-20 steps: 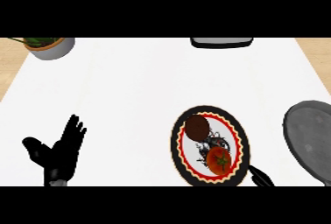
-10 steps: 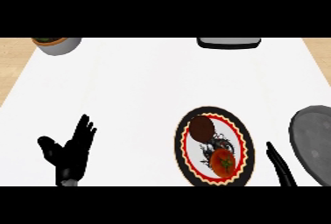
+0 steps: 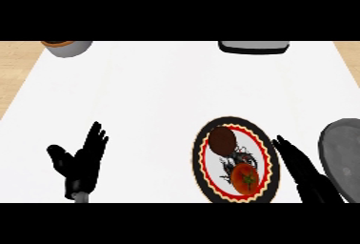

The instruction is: Pick the tomato from the plate and place it in the pan

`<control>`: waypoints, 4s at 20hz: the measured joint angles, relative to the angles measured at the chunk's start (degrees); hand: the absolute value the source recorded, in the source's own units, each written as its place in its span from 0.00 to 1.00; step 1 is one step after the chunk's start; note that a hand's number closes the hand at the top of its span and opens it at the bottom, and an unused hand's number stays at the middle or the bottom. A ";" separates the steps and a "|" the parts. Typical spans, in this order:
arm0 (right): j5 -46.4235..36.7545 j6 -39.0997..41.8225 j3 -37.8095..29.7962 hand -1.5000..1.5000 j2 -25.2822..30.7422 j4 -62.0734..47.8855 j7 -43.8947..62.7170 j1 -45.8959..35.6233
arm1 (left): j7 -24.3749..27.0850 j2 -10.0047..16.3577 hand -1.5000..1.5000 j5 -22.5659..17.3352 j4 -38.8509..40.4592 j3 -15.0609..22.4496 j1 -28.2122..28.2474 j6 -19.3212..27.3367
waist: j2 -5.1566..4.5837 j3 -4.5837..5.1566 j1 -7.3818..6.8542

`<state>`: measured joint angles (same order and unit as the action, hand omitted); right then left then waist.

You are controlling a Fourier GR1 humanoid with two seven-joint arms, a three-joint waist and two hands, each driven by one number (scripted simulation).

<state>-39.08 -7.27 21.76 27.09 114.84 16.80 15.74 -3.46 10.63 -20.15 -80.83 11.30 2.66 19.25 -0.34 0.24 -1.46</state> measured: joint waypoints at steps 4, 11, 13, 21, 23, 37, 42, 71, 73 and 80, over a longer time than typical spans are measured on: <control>-2.01 7.78 1.83 0.00 -2.86 -1.18 8.37 -8.73 | -0.40 0.78 0.50 -0.67 -0.01 -1.56 0.37 -1.56 | 0.18 -0.12 0.50; -1.61 18.79 3.93 0.00 -4.50 -8.37 13.53 -14.65 | -0.55 0.30 0.50 0.02 -1.00 -1.78 1.28 -1.77 | 0.26 -0.20 0.90; -0.63 21.38 3.44 0.00 -4.07 -9.33 13.01 -14.74 | -0.53 0.26 0.50 0.17 -1.23 -2.18 1.63 -2.02 | 0.29 -0.22 1.06; -2.60 21.57 1.16 0.00 -6.72 -12.99 6.78 -13.28 | -0.59 -1.72 0.50 2.08 0.06 -4.00 0.95 -2.57 | 0.35 -0.24 1.42; -3.55 20.23 1.29 0.00 -8.25 -14.33 5.42 -13.17 | -0.71 -1.57 0.50 2.31 -1.13 -4.10 2.31 -3.27 | 0.37 -0.24 1.38; -10.34 15.06 -0.39 1.00 -13.34 -24.51 -3.59 -14.40 | -1.38 -3.58 0.50 4.73 -0.74 -6.51 1.76 -4.99 | 0.38 -0.21 1.40; -12.73 11.16 -0.43 1.00 -14.30 -28.87 -9.57 -16.45 | -2.77 -3.67 0.50 5.28 -2.15 -6.81 1.92 -5.12 | 0.48 -0.06 1.40; -50.54 7.79 4.91 1.00 -26.17 -5.35 36.69 -16.76 | -2.97 -5.60 0.50 7.28 -1.97 -8.00 2.28 -5.47 | 0.67 -0.15 2.09; -51.76 10.68 5.21 1.00 -26.49 -0.07 38.33 -16.86 | -2.68 -5.44 0.50 7.21 -1.46 -8.40 2.08 -5.77 | 0.63 -0.17 2.02; -48.35 11.71 -3.50 1.00 -25.51 5.27 37.72 -18.17 | -3.39 -5.47 0.50 7.51 -2.26 -8.69 1.96 -6.12 | 0.43 -0.22 1.57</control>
<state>-87.43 4.45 18.25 1.58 120.11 54.53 -2.43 -6.84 5.16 -12.64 -83.09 2.61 4.62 13.13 0.09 0.02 0.11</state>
